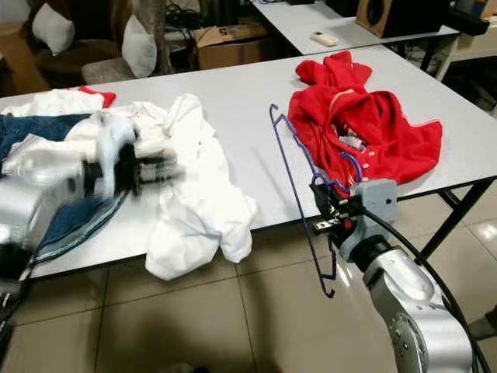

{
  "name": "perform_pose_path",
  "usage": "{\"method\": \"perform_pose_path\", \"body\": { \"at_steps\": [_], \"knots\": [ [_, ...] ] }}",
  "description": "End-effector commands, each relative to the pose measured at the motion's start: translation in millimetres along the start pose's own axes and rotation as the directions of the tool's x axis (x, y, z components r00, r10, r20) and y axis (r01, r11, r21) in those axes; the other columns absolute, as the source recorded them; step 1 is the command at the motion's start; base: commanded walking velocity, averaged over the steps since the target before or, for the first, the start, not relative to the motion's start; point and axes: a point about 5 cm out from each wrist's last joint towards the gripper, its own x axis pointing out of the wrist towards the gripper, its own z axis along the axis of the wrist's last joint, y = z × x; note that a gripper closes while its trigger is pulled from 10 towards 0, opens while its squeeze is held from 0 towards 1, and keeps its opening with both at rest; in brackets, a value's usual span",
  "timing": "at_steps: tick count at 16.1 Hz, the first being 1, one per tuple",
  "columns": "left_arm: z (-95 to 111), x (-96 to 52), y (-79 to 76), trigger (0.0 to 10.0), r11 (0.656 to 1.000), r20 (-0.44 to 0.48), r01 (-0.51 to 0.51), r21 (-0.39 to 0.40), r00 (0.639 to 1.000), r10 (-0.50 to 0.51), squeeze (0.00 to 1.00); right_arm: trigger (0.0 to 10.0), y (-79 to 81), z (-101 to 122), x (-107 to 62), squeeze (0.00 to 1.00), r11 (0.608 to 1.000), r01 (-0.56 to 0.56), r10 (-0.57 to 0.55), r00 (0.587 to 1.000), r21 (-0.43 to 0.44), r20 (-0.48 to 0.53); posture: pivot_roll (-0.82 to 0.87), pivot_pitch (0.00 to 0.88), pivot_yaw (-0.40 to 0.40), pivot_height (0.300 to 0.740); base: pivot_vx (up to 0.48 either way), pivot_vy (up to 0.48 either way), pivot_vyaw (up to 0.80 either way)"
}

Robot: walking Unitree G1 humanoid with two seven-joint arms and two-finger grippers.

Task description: Hang hanger

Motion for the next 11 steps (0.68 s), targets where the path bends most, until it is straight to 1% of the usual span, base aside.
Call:
{"method": "perform_pose_path", "body": {
  "at_steps": [1,2,3,4,5,6,7,9,10,11],
  "knots": [
    [-4,2.5,-5.6,10.0,0.997,-0.064,0.028,0.074,0.998,-0.023,1.0,10.0,3.4,1,0.1,0.0,1.0,-0.022,0.022,1.0,-0.008,-0.008,-0.12,0.0,0.093,0.74,0.0,0.0,0.0],
    [-7,7.9,-11.9,10.0,0.993,-0.081,0.04,0.114,0.996,-0.031,1.0,10.0,2.7,1,-0.2,0.0,1.0,-0.016,0.016,1.0,-0.014,-0.012,-0.12,0.0,0.093,0.74,0.0,0.0,0.0],
    [-5,13.4,-20.8,10.0,0.991,-0.061,0.07,0.116,0.996,-0.064,0.96,10.0,1.7,0,-1.0,0.0,1.0,-0.005,0.005,1.0,-0.016,-0.018,-0.12,0.0,0.1,0.74,0.0,0.0,0.0],
    [-11,20.9,-29.9,10.0,0.984,-0.091,0.1,0.15,0.992,-0.087,0.0,10.0,1.3,-1,-1.8,0.0,1.0,0.003,-0.003,1.0,-0.02,-0.023,-0.12,0.0,0.102,0.74,0.0,0.0,0.0],
    [-20,28.2,-34.9,10.0,0.976,-0.135,0.095,0.198,0.989,-0.069,0.0,10.0,2.1,-2,-1.9,0.0,1.0,0.006,-0.006,1.0,-0.02,-0.024,-0.13,0.0,0.109,0.74,0.0,0.0,0.0],
    [-31,34.8,-35.4,10.0,0.966,-0.185,0.063,0.249,0.983,-0.016,0.0,10.0,3.8,-2,-1.6,0.0,1.0,0.004,-0.005,1.0,-0.02,-0.024,-0.13,0.0,0.109,0.74,0.0,0.0,0.0],
    [-42,39.3,-34.4,10.0,0.963,-0.211,0.034,0.269,0.977,0.024,0.0,10.0,4.9,-2,-1.6,0.0,1.0,0.003,-0.003,1.0,-0.018,-0.024,-0.14,0.0,0.108,0.74,0.0,0.0,0.0],
    [-58,43.0,-33.7,10.0,0.956,-0.259,0.015,0.292,0.964,0.065,0.0,10.0,5.6,-2,-1.7,0.0,1.0,-0.001,0.001,1.0,-0.019,-0.027,-0.14,0.0,0.106,0.74,0.0,0.0,0.0],
    [-63,44.0,-33.0,10.0,0.953,-0.271,-0.004,0.302,0.958,0.09,0.0,10.0,5.4,-2,-1.3,0.0,1.0,-0.002,0.001,1.0,-0.02,-0.028,-0.14,0.0,0.106,0.74,0.0,0.0,0.0],
    [-63,44.3,-32.4,8.2,0.954,-0.258,-0.024,0.3,0.96,0.105,0.0,10.0,5.7,-2,-1.1,0.0,1.0,-0.001,0.0,1.0,-0.02,-0.027,-0.14,0.0,0.112,0.74,0.0,0.0,0.0]
  ]
}}
